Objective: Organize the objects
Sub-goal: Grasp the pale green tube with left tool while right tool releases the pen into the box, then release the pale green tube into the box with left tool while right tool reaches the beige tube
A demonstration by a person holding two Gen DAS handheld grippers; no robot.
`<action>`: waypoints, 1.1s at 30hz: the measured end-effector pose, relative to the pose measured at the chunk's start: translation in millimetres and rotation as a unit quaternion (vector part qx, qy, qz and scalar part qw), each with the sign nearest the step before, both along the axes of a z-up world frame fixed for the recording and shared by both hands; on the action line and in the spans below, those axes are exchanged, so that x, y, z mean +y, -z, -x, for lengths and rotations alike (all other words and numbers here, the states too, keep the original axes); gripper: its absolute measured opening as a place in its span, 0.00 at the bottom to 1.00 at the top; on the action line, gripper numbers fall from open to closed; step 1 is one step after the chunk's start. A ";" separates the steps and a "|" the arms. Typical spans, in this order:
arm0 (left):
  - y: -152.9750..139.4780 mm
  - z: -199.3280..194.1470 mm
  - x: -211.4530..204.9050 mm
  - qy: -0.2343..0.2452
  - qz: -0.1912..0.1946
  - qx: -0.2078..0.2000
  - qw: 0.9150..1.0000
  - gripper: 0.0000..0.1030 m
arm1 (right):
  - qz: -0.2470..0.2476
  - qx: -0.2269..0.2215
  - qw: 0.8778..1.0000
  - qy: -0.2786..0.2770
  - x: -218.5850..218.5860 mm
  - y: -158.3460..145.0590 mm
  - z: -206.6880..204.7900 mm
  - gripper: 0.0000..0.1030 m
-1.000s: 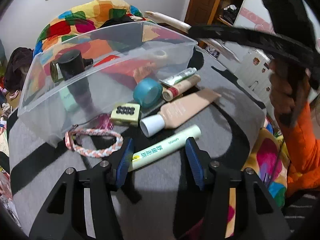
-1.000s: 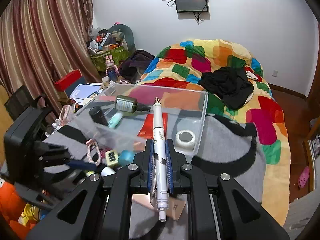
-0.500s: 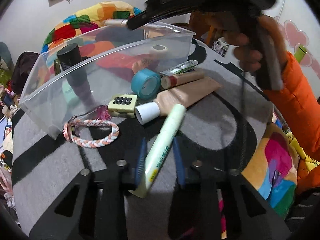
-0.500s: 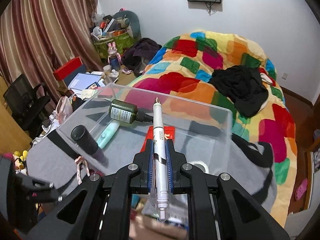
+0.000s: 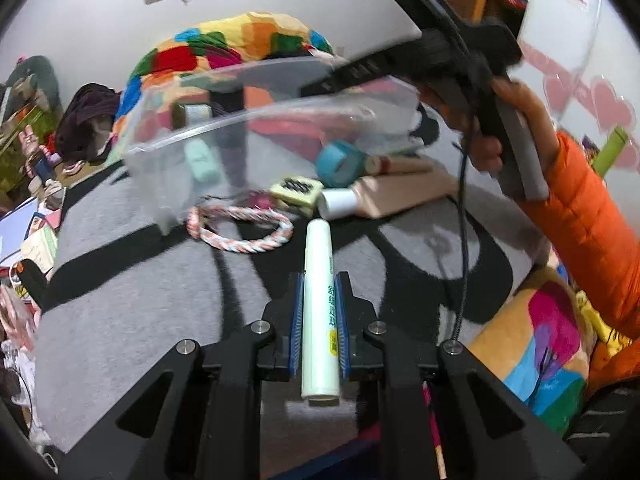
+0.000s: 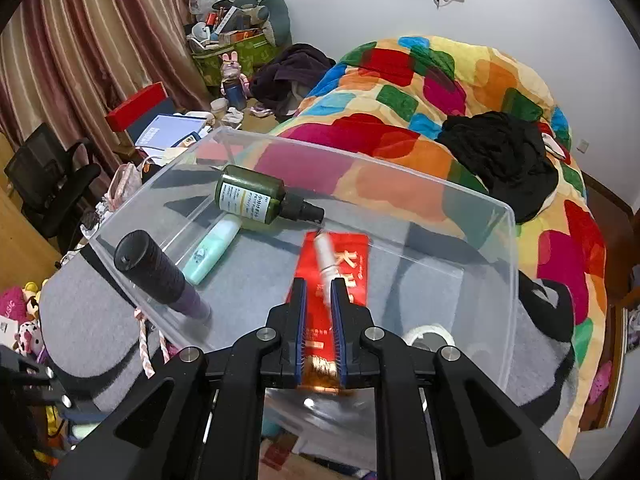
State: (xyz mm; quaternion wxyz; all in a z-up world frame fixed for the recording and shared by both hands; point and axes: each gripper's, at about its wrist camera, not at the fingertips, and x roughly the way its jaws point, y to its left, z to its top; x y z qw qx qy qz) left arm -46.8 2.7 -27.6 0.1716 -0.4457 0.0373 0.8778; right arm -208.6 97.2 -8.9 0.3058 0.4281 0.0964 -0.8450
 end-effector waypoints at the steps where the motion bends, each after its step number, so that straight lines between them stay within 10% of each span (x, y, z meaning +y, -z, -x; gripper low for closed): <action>1: -4.4 -0.1 -3.2 -0.006 -0.005 0.006 1.000 0.14 | 0.001 0.003 1.000 0.003 2.3 -1.7 -1.5 0.11; 15: -57.7 18.6 -50.7 -0.090 -0.041 0.072 0.992 0.14 | 0.055 0.041 0.998 0.010 47.6 -28.3 -51.6 0.28; 33: -44.1 91.4 -74.9 -0.143 -0.027 0.036 0.989 0.14 | 0.008 0.032 0.999 0.000 76.2 10.9 -92.4 0.34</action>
